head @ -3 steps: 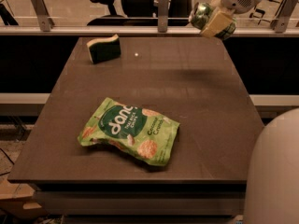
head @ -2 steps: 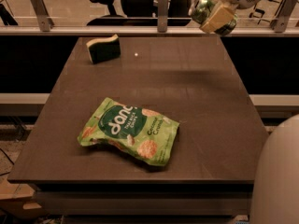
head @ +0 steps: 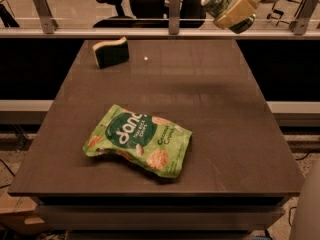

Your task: Place green can upright

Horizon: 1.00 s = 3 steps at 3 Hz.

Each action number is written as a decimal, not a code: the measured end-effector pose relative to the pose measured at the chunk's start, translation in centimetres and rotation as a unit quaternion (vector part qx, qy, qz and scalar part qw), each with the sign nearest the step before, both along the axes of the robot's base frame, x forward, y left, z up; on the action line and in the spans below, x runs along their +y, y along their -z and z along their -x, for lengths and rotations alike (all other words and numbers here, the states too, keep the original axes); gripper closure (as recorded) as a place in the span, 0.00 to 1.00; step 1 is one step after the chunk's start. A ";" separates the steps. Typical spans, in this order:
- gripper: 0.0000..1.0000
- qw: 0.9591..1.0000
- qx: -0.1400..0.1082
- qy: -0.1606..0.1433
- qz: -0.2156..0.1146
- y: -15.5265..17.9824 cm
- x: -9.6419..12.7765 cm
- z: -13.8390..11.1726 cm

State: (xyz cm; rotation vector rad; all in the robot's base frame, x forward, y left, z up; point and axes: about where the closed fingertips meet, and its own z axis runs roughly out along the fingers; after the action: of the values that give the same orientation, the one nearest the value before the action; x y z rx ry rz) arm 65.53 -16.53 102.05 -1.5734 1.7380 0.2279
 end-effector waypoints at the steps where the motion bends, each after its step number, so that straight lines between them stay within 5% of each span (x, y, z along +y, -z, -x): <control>1: 1.00 0.999 -0.016 -0.035 -0.034 -1.0 1.2 1.4; 3: 1.00 0.989 -0.051 -0.101 -0.095 -2.0 4.6 4.4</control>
Offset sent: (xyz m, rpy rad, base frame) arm -0.0566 0.0440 0.0230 0.2217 -0.1208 0.2274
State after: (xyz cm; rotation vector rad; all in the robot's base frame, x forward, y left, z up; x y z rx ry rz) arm 61.16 -11.98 104.09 -1.5920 1.4349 0.3945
